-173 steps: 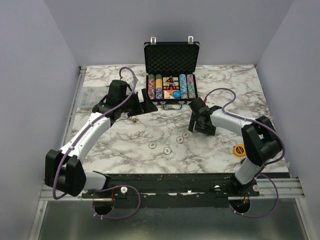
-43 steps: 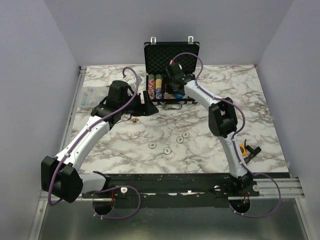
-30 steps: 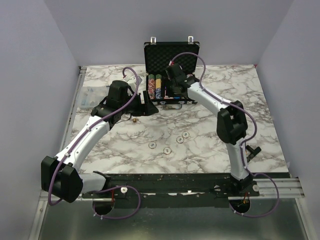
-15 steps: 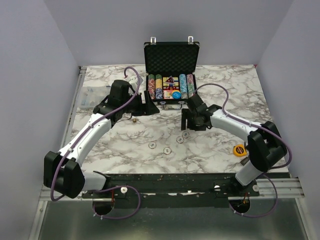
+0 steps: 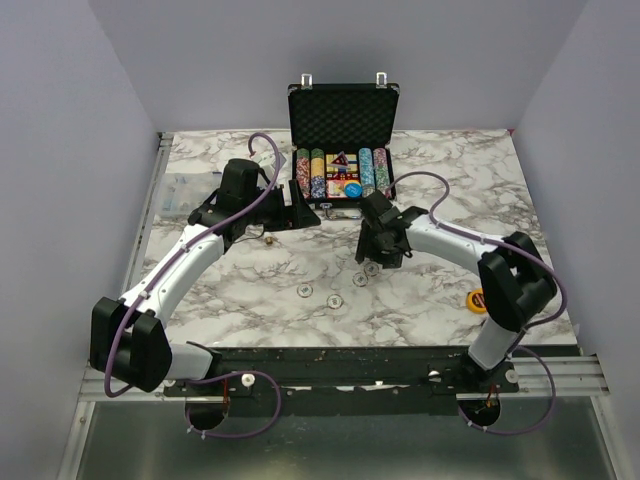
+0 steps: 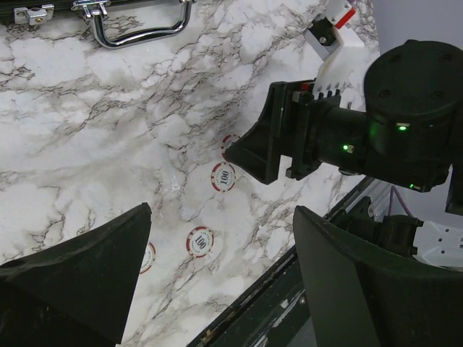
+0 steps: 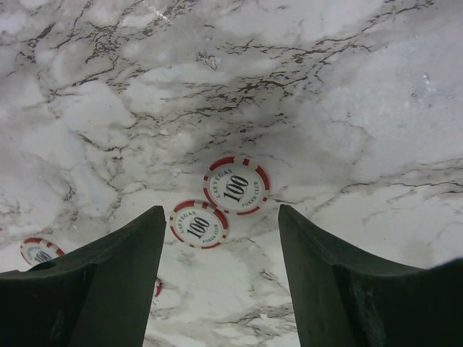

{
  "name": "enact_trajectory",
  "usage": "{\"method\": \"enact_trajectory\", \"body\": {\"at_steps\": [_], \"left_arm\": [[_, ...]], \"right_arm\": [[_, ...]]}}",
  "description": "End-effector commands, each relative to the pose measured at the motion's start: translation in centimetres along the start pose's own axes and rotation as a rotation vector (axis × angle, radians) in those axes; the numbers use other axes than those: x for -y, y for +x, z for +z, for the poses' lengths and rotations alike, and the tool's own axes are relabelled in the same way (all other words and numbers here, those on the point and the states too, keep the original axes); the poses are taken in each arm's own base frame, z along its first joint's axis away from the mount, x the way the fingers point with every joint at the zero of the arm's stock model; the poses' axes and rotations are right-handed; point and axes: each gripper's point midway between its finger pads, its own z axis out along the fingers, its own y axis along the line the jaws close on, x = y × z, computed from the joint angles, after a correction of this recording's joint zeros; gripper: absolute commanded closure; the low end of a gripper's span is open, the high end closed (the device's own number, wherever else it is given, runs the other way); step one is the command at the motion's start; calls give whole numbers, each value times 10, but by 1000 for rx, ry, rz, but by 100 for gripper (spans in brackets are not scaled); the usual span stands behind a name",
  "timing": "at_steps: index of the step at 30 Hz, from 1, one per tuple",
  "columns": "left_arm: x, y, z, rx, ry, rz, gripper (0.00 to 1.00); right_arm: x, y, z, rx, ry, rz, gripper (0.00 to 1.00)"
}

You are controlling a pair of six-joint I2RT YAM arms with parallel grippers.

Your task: Pack up texas hold em set

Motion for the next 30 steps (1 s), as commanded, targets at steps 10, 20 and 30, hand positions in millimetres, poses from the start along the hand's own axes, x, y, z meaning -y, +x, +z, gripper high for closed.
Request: {"method": "enact_trajectory", "body": {"at_steps": [10,20,30], "left_arm": [[13,-9,-9,31,39,25,20],[13,-9,-10,35,38,27,20],[14,-8,-8,27,49,21,20]], "right_arm": [[8,23,30,-61,209,125,33],[18,12,43,5,278,109,34],[19,28,58,-49,259,86,43]]}}
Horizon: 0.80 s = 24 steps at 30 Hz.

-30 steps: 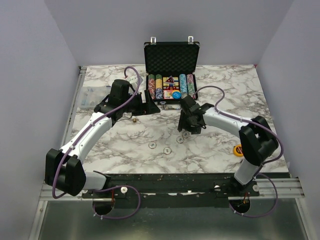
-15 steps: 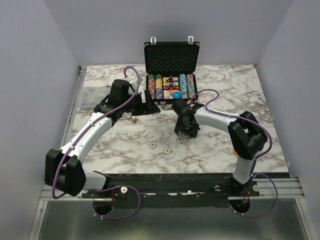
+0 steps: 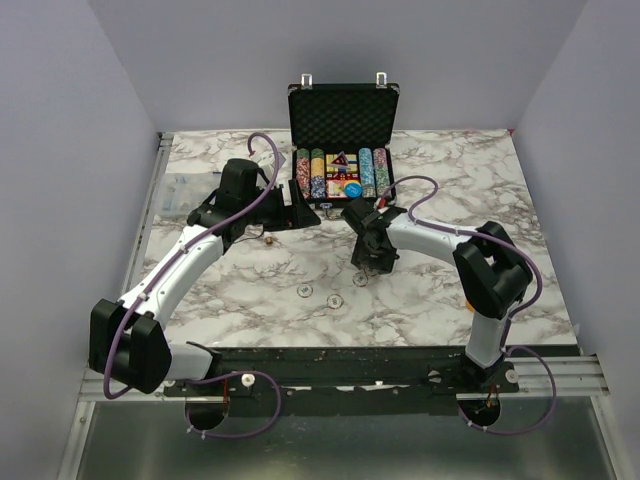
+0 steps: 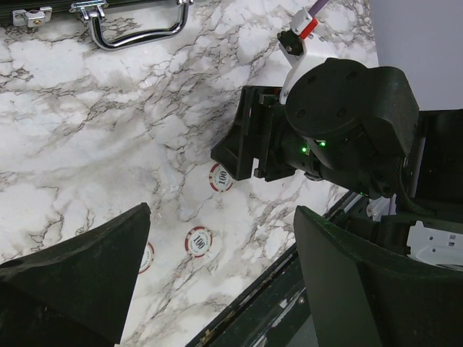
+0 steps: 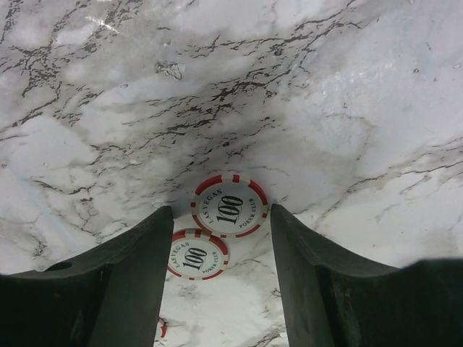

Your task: Pack up texas hold em set

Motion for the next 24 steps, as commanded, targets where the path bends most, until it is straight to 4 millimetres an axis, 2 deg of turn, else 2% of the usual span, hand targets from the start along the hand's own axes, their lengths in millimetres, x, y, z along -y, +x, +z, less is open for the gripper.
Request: {"method": "enact_trajectory", "body": {"at_steps": [1,4,10,19,24], "left_arm": [[11,-8,-5,21,42,18,20],[10,-7,-4,17,40,14,20],[11,-6,-3,13,49,10,20],[9,-5,-2,7,41,5,20],[8,-5,-1,5,39,4,20]], "right_arm": [[13,17,31,-38,64,-22,44],[12,21,30,-52,48,-27,48],[8,13,30,-37,56,-56,62],[-7,-10,-1,29,-29,-58,78],[-10,-12,-15,45,-60,-69,80]]}}
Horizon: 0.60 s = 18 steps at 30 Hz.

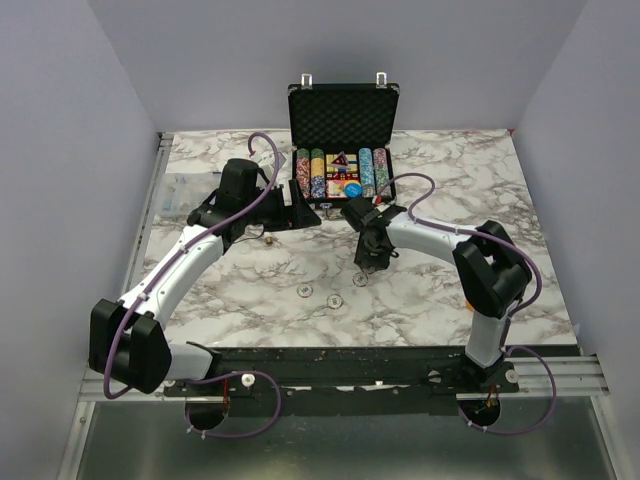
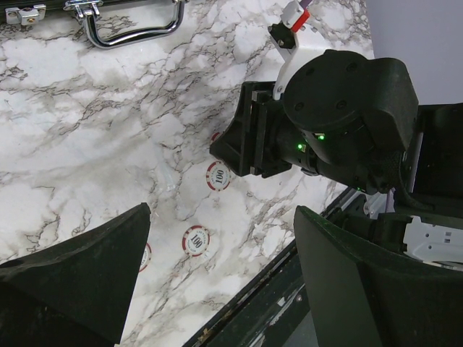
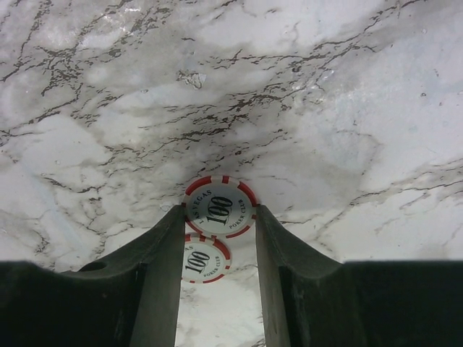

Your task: Pack up texas hold em set

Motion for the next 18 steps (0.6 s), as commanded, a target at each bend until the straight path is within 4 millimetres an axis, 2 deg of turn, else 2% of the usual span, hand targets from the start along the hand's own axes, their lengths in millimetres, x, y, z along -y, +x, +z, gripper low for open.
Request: {"method": "enact_trajectory", "body": {"at_steps": [1,5,10,14,18], "left_arm": [[6,-6,-1,10,28,7,20],[6,-6,-1,10,28,8,20],[6,-6,-1,9,32,9,20],[7,-6,-1,11,33,8,20],[7,-6,-1,11,34,10,20]], "right_arm": [[-5,-7,-15,42,-38,-17,81],[-4,-4,-20,48,-24,-43,85],[-6,3,-22,49,-22,-64,85],[-9,1,-25,54,-36,-81,80],[-19,3,-29,41,-84,-121,66]]}}
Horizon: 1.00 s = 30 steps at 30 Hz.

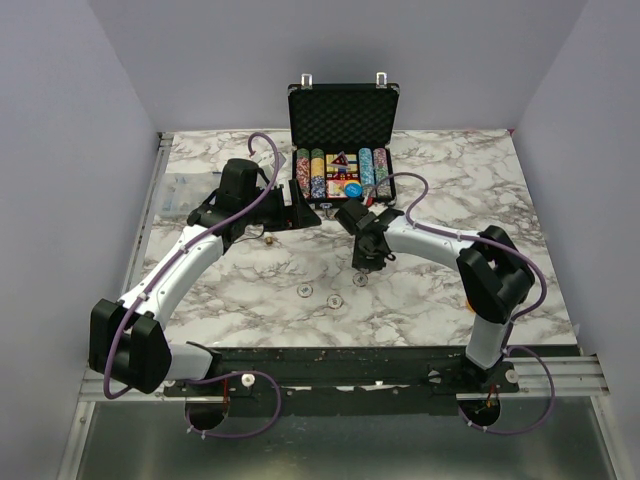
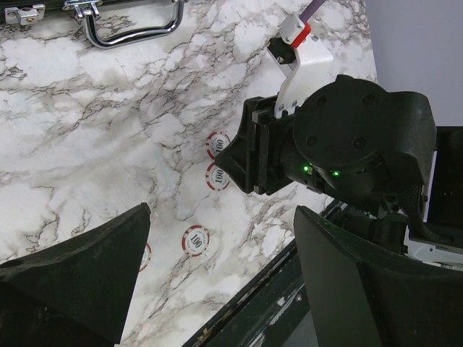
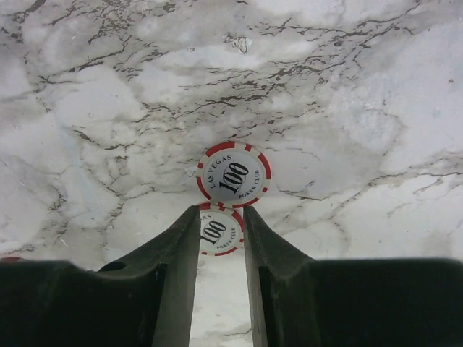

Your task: Pack up texas hold em set

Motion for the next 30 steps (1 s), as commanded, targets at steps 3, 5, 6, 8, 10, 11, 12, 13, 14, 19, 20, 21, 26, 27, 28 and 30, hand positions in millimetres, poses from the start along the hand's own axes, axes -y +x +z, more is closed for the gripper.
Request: {"method": "enact_trajectory", "body": {"at_steps": [3,5,6,8,10,11,12,13,14,19,20,21,26,27,28,30], "left_arm": [[6,-5,-1,10,33,6,20],[7,-5,-1,11,39,6,20],[8,-6,-1,12,40,5,20],[8,-6,-2,12,40,5,20],[9,-5,-2,12,46,5,20],[10,-6,-2,14,49,6,20],[10,-6,-3,16,48,7,20],[10,-6,-3,18,47,9,20],[10,-6,-4,18,44,9,20],[11,-7,-5,25,46,15,20],[11,-7,-5,25,47,16,20],[11,-7,-5,25,45,15,20],[12,-6,-5,23,49,16,20],[11,-6,-5,23,47,14,20],[11,-6,-4,23,46,14,20],[11,-6,-4,21,48,14,20]], "right_arm": [[-11,1,-13,6,-60,-69,53],[-9,6,-11,-13,-53,-76,45],[-8,10,-10,-24,-47,-81,41],[-7,14,-8,-35,-36,-83,39],[-9,17,-6,-45,-43,-83,38],[-10,19,-5,-51,-47,-84,38],[-11,21,-4,-59,-48,-84,39],[-13,22,-2,-65,-48,-86,39],[-15,24,-2,-71,-48,-89,39],[-16,34,5,-91,-26,-100,39],[-15,35,6,-93,-21,-103,39],[-14,36,8,-94,-18,-101,39],[-13,41,14,-105,-14,-102,45],[-12,41,15,-108,-9,-104,47],[-12,42,15,-107,-4,-104,49],[-9,42,17,-103,12,-108,51]]}}
